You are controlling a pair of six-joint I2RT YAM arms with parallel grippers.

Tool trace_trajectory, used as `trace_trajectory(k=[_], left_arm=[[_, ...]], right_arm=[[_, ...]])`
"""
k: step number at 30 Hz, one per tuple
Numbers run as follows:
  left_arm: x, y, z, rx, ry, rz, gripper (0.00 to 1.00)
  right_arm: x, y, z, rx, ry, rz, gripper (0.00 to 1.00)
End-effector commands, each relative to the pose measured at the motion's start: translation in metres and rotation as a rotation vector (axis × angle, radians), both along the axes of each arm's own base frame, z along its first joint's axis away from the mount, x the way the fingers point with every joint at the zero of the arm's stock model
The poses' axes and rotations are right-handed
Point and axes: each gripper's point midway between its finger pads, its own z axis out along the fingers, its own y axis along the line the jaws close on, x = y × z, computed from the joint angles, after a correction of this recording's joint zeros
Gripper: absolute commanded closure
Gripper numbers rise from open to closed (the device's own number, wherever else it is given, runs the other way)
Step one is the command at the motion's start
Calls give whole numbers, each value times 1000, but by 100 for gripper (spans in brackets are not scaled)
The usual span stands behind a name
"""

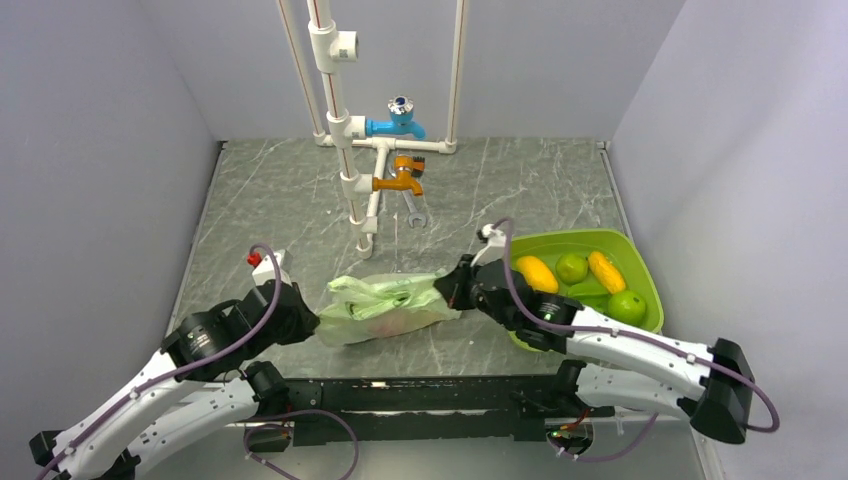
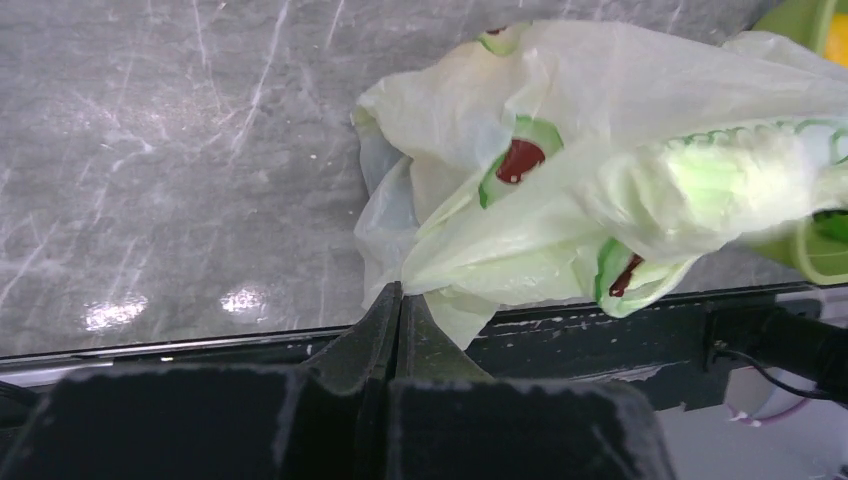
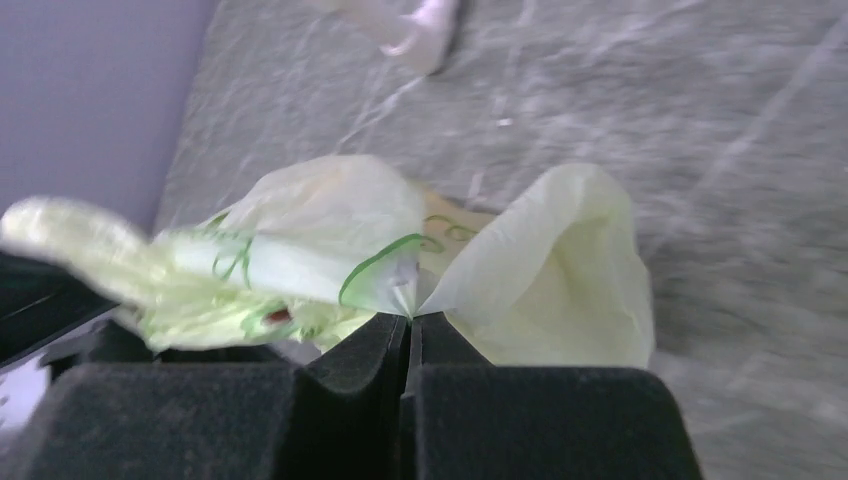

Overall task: Take the fake fruits out of the plastic bag
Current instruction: Untie the plastic bag at the center of the board.

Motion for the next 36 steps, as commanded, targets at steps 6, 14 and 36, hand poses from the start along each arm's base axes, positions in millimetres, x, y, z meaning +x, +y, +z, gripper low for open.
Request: trace_trajectory(k=[6,14,36], left_arm=[[-4,11,-1,3,-3,31,100],[-8,5,-2,-15,15,4,100],[-12,4,48,125,-42,-248,17]], right_arm=[[15,-36,-18,-66,23,-53,100],[6,-15,-2,-178,-75,161,78],[-50,32,31,-140,-126,161,21]])
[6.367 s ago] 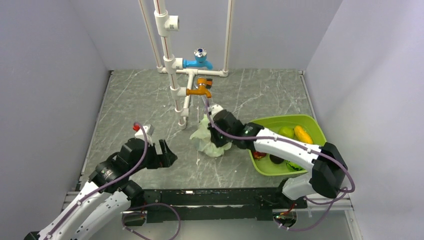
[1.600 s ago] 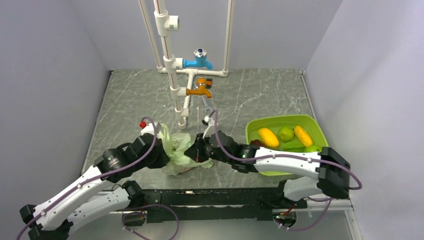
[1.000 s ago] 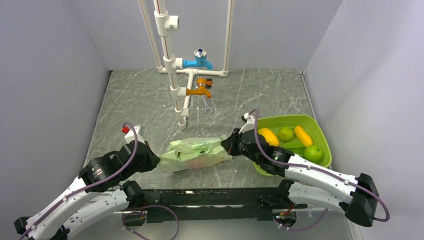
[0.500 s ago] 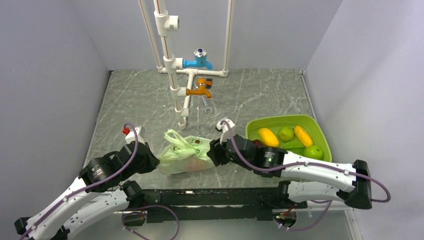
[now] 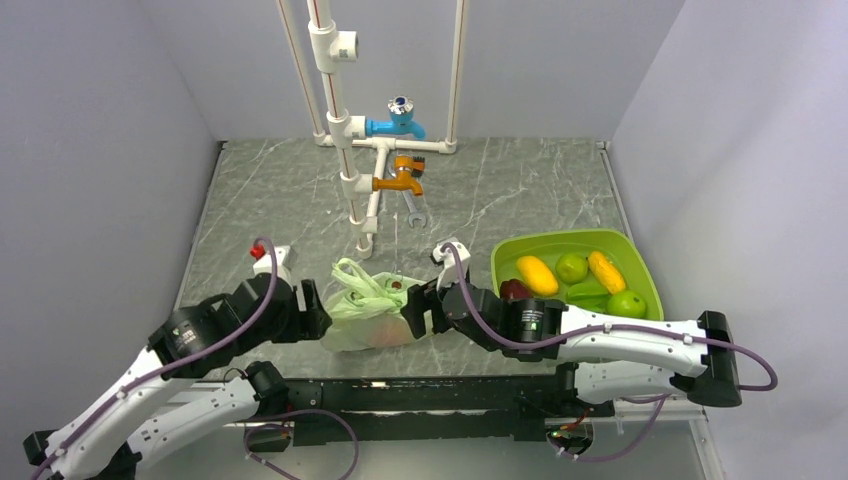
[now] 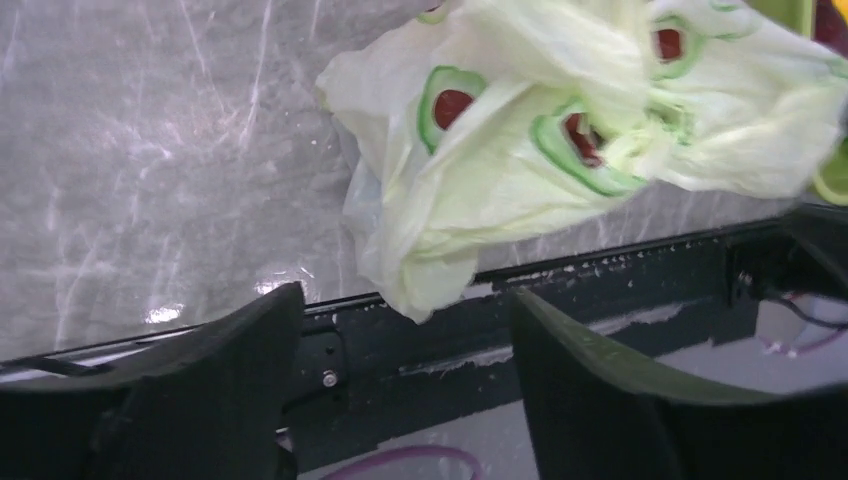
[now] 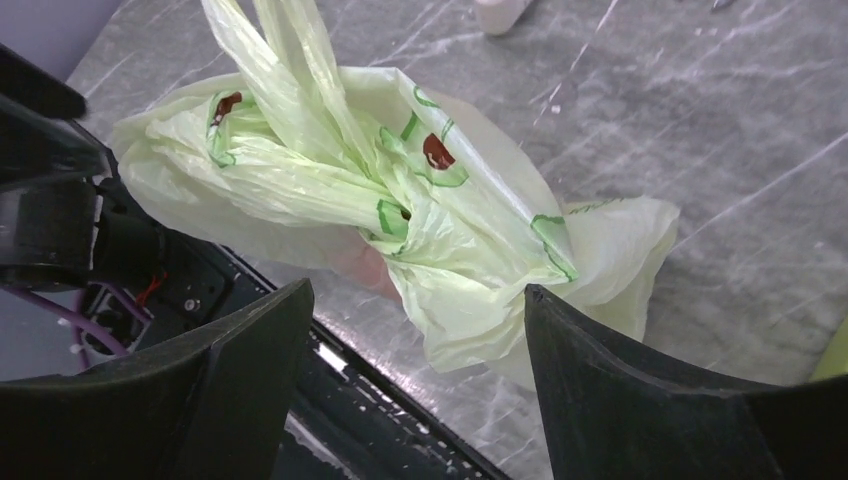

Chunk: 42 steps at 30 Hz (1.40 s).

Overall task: Take the fake fruits out of the plastic bag
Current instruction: Untie the plastic bag at the center of the board.

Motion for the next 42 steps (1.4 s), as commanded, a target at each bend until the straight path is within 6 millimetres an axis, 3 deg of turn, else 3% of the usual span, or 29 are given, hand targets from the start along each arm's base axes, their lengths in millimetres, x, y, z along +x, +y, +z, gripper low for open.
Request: trace_trajectory(k=[1,4,7,10,14,20,23,28,29,32,33,37,42], left_arm=[[1,1,43,113,-57,-173,11],[4,-12,72,124,-77,-271,4],[6,-42,92,58,-102,-396,8],[6,-76,96,-32,-104,-508,10],[12,-94,88,-23,-94,-511,10],[33,-83,59,328,-116,-439,14],[36,-81,41,513,-102,-445,26],[43,-83,14,683,-101,-432,26],[45,-83,11,705,-100,-420,29],[50,-77,8,751,-98,-345,58],[52,-75,9,760,-100,-323,63],[52,-75,8,744,-97,-288,67],[49,-64,6,746,-84,-233,87]], right_arm=[[-9,11,2,145,107,-33,23],[-10,15,-3,126,121,-29,28],[-6,17,-1,112,111,-43,32],[-3,17,5,117,100,-56,33],[0,12,6,128,94,-86,33],[1,6,1,151,107,-108,32],[4,4,2,154,102,-118,32],[6,1,3,149,94,-128,32],[5,0,2,147,94,-128,32],[6,-3,0,138,96,-135,32],[6,-3,-2,134,96,-137,32],[8,-7,-2,120,87,-149,33],[12,-12,5,124,58,-169,33]])
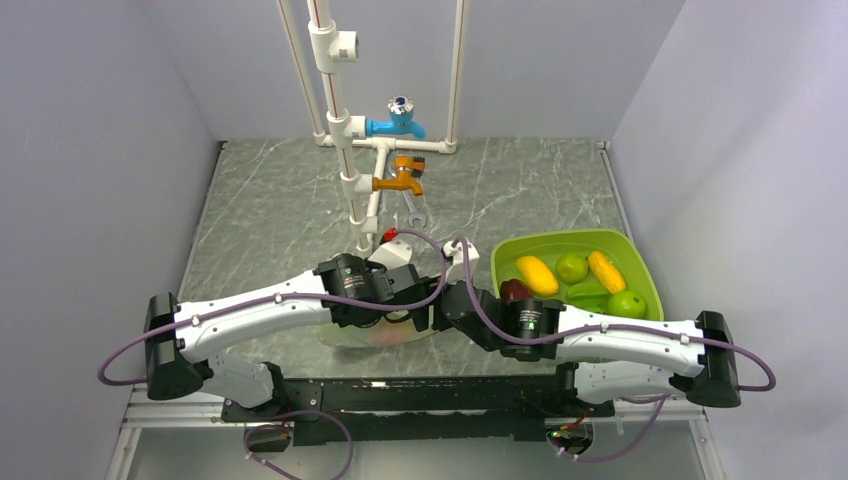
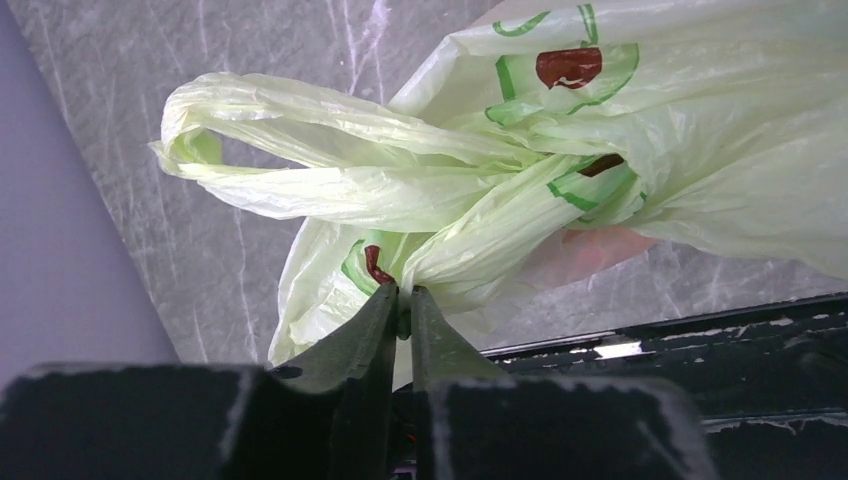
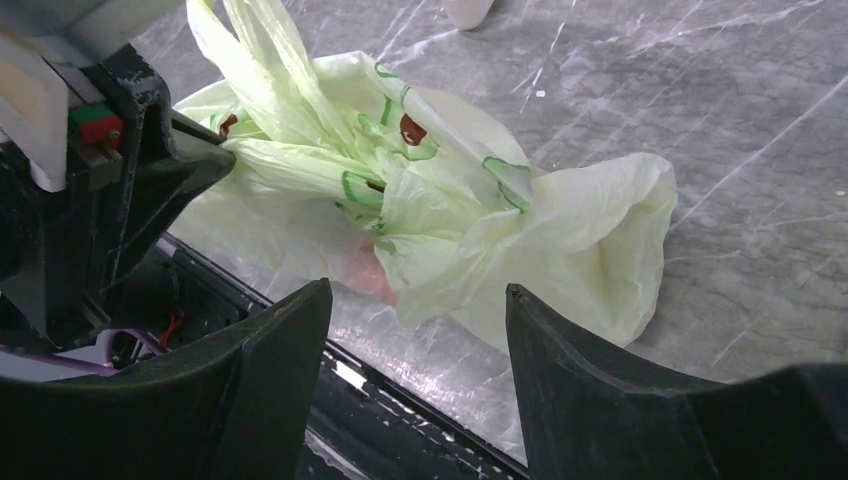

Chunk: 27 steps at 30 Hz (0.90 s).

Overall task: Take the fake fruits out of the plastic bag
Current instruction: Untie the plastic bag at the center of the board.

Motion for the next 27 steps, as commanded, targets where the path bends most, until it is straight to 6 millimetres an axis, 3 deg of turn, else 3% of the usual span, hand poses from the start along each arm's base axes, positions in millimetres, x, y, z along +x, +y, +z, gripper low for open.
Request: trace_trajectory(k=[1,3,7,14,19,21,23,25,27], left_arm=[[0,16,6,-11,-50,81,91],[-3,16,10,-68,-49,76,100],[-12,6,23,-280,-37,22,100],[-32,-16,43,-632,-16,-85,100],[-34,-5,55,-717,-35,-27,100],[-33,11,52,-696,-48,52,100],[-32,29,49,-673,-58,150,100],[-33,47,43,-638,-70,219,100],[-34,66,37,-602,-88,290,100]], right_arm=[[9,-9,19,49,-51,-50,35],[10,-12,20,54,-66,-55,40],[13,-18,19,47,-79,-75,53],[-3,14,20,99,-72,95,33],[4,30,8,45,-45,69,35],[11,27,4,1,-49,27,46],[15,21,0,-38,-68,0,75],[23,8,1,-83,-101,-44,95],[32,-12,5,-140,-149,-108,100]])
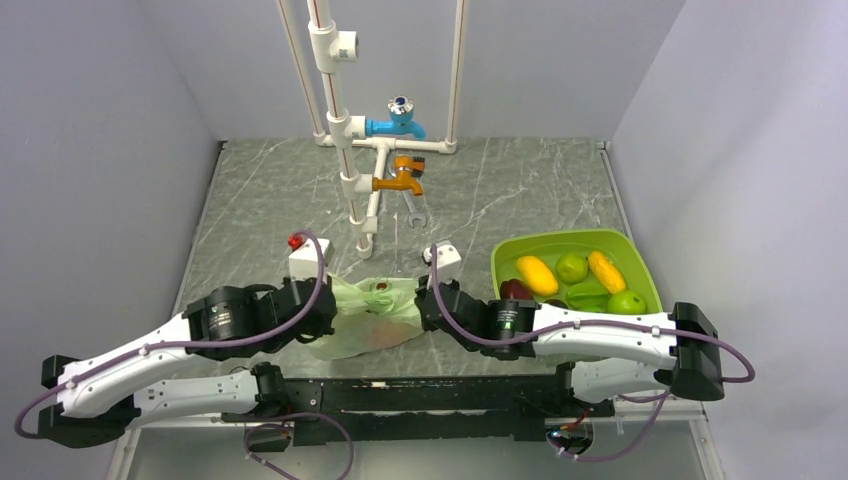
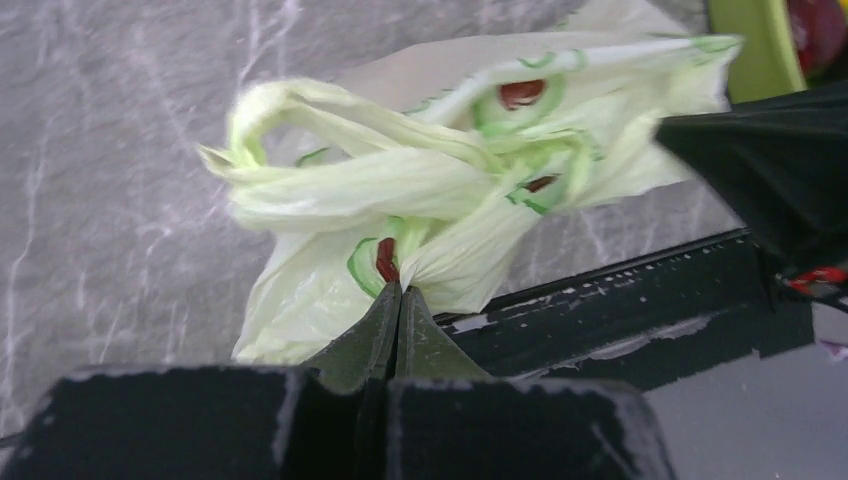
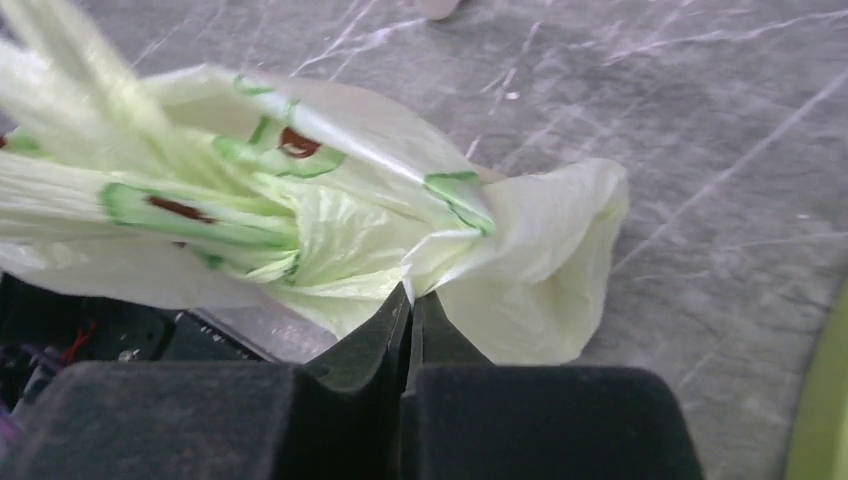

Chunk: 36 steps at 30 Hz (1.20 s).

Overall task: Take the fake fruits out of the plastic bag
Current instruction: Untie the plastic bag at the center of the board.

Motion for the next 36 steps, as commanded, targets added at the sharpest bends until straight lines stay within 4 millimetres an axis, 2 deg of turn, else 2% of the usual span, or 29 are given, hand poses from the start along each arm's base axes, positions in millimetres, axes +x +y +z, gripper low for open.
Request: trace_trajectory(k=[1,5,7,10,14,17,22,25,28,32,36], left_arm=[[1,50,-4,46,6,226,100],[-4,83,-15,96,10,326,100],[-5,82,-16,68,4,302,100],[-5,65,-10,-49,-11,236,100],[-4,37,15,-302,-63,152,100],[-5,40,21,-376,-78,162,100],[-10,54,13,-351,-44,196,100],[-13,53,8,-335,-22,194,100],[-12,51,5,-353,-16,207,100],[-13,49,7,-380,-14,204,100],[-18,55,-4,-362,26,227,100]], right_arm=[[27,-36,35,-57,-141,-149,100],[49,-82,34,-95,-146,-224,100],[51,-82,29,-22,-91,-127,100],[40,-68,34,82,-49,78,100],[26,-54,55,62,-60,246,68],[27,-51,69,18,-63,274,57],[26,-43,99,-44,-137,268,37],[10,-19,116,-68,-238,350,31],[-19,25,121,-120,-347,507,29],[-41,70,108,-195,-438,615,31],[-47,91,95,-230,-516,626,34]])
